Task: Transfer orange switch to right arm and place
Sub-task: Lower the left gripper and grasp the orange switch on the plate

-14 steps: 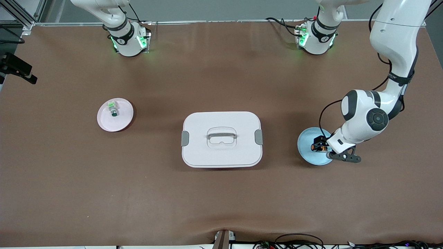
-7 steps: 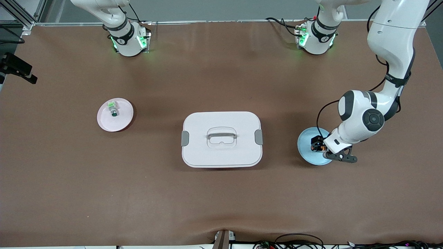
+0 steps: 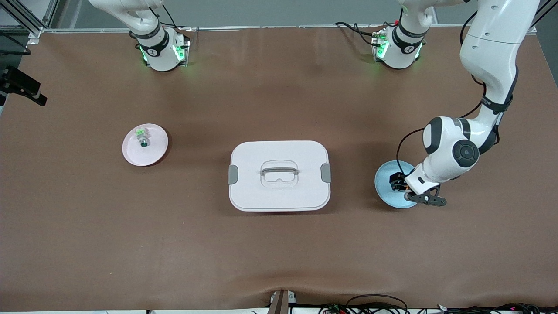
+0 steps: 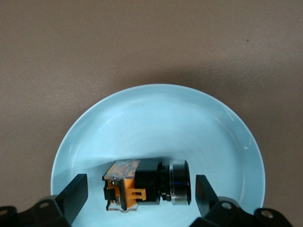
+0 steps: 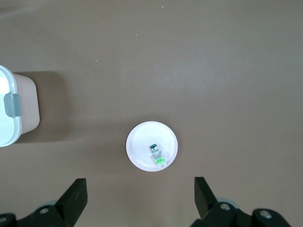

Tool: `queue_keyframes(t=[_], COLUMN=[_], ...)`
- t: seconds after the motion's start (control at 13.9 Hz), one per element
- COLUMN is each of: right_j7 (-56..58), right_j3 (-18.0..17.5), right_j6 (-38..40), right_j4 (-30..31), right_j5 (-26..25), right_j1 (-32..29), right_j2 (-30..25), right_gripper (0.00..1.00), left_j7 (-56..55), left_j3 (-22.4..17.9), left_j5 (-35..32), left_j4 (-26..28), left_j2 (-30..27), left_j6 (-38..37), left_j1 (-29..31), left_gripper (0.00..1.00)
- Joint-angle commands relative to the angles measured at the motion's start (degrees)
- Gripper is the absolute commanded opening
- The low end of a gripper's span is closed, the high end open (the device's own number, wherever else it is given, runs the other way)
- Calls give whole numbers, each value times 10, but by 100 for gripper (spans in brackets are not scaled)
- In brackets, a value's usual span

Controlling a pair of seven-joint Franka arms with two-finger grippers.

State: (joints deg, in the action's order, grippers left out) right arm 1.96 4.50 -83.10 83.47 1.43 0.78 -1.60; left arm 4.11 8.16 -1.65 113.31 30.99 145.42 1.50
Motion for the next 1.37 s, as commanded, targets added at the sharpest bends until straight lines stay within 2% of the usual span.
queue_keyframes(t=[0.0,0.22,0.29,0.43,0.5,0.65,0.72,1.08,1.29], right_j7=[-7,-6,-6,-6,-6,-6,-6,-6,-6], right_j3=[-5,-4,-4,-4,-4,-4,-4,-4,-4], right_j6=[7,7,7,7,7,7,7,7,5], right_j4=[-8,-8,-8,-8,-8,-8,-8,-8,-8], right_j5=[2,2,2,1,1,1,1,0,0], right_j1=[-3,-2,-3,-3,-3,-3,-2,-2,-2], right_j2=[-1,-1,-1,-1,-1,-1,-1,-1,-1], right_gripper=[100,100,100,100,100,100,100,100,100], left_j7=[-10,-11,-11,-10,-10,-8,-8,-49,-127], left_j3=[1,2,1,1,1,0,0,2,30], left_j5=[-4,-2,-2,-2,-2,-6,-8,-2,8], left_j4=[2,2,2,2,2,2,3,-27,-120], left_j2=[5,7,9,8,7,0,-14,-91,-107], left_j6=[8,8,8,8,8,5,0,-99,-239], left_j1=[-5,-6,-6,-6,-6,-12,-14,-19,-19], left_gripper=[100,100,96,73,59,14,0,0,0])
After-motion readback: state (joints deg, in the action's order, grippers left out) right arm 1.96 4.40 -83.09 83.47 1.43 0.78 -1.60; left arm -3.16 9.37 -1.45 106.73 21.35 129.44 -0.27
